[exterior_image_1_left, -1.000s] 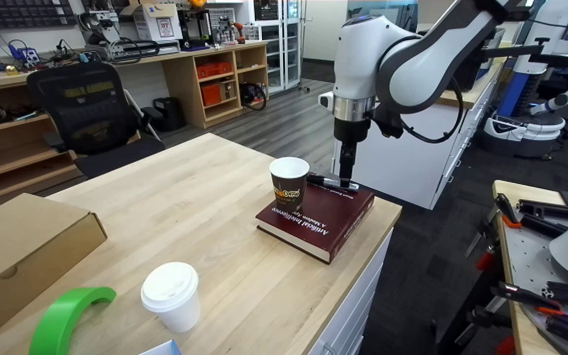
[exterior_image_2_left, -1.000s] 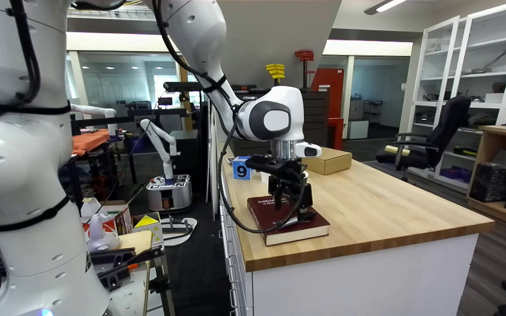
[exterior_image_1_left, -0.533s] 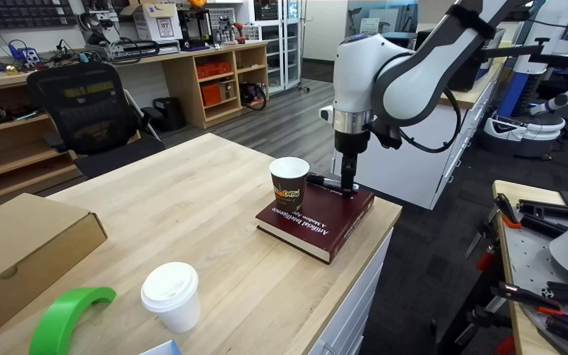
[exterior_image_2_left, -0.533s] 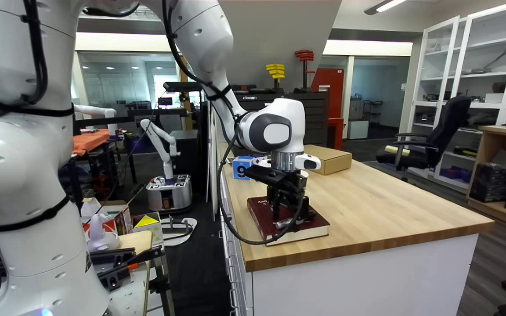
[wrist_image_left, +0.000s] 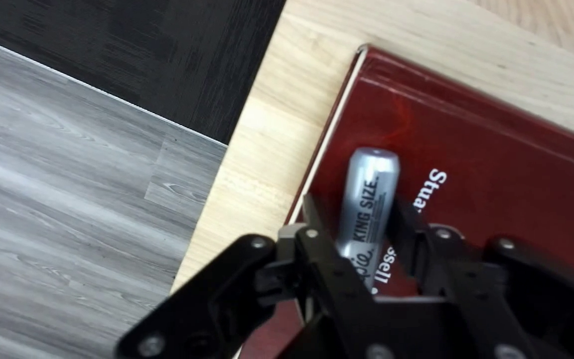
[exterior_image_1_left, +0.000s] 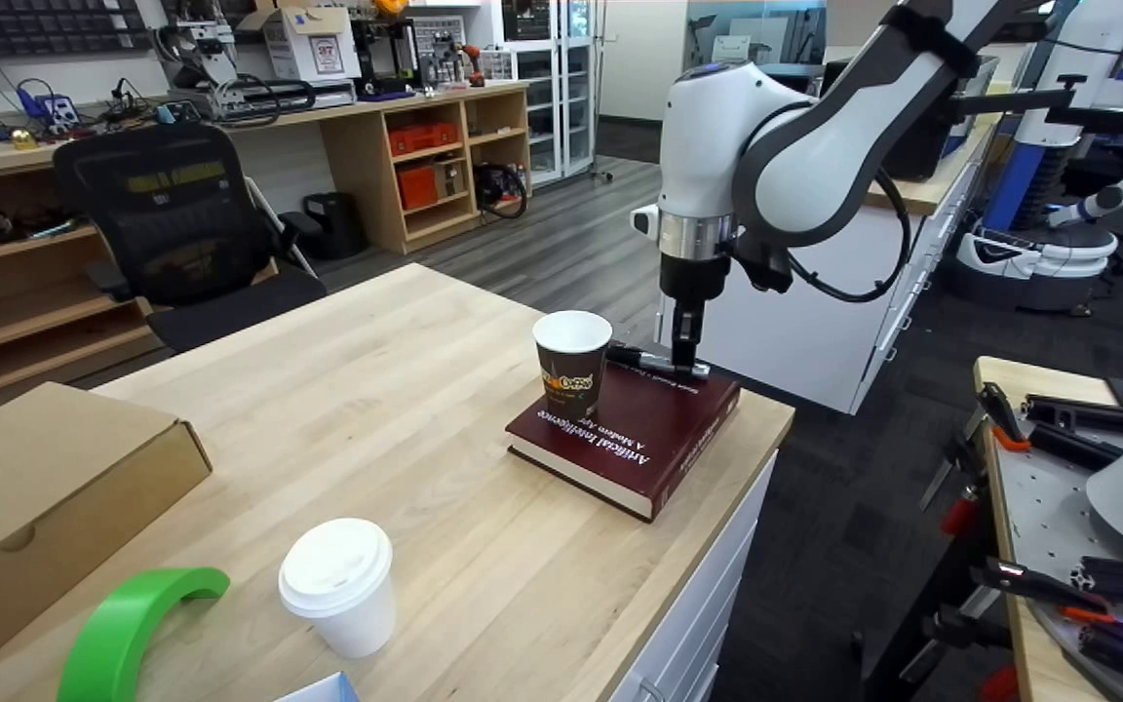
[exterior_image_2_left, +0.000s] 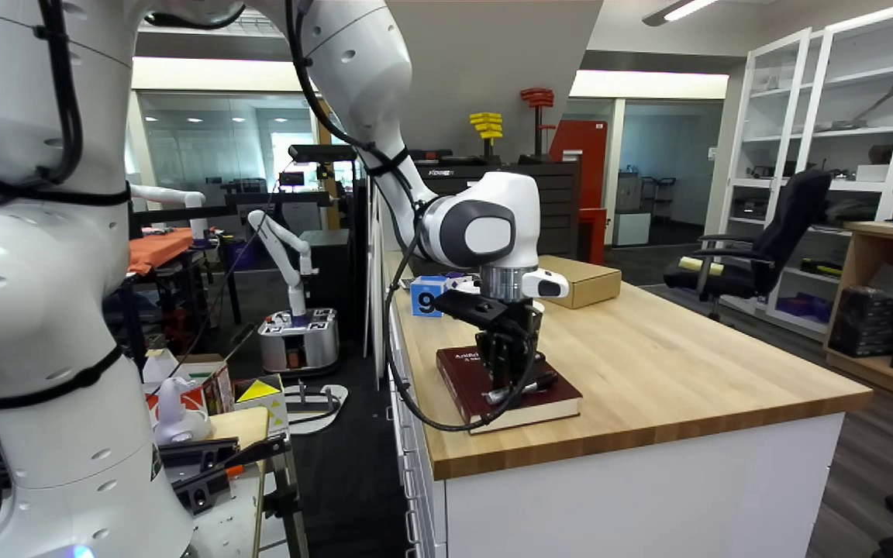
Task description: Remove the marker from the book and put it inside the brown coffee cup
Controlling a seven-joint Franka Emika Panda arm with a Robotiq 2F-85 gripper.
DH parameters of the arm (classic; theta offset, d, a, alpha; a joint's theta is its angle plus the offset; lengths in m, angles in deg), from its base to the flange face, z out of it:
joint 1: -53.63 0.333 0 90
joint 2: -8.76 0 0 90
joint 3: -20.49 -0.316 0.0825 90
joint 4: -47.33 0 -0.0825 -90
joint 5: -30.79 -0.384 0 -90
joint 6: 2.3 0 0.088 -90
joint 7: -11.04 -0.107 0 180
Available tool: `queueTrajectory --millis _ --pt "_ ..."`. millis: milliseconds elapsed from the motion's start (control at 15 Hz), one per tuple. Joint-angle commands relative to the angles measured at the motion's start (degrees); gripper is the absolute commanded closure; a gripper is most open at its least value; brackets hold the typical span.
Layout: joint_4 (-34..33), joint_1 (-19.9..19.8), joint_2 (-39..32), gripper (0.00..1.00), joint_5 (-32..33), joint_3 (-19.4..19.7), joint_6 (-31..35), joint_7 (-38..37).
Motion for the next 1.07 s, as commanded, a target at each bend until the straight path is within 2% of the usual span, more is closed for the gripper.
queueTrajectory --millis 0,67,133,600,1000 --pt "1.29 -0.67 1.17 0.93 -1.28 -0.41 1.31 1.67" --pt "1.39 -0.85 1.24 0.99 -1.85 -0.66 1.11 2.11" --pt "1.47 -0.96 1.44 0.95 -2.17 -0.78 0.84 2.53" --pt "1.83 0.10 8.50 0.94 3.84 1.74 -5.34 0.24" --pt "-2.72 0.05 15.88 0.94 6.70 1.17 -20.54 2.37"
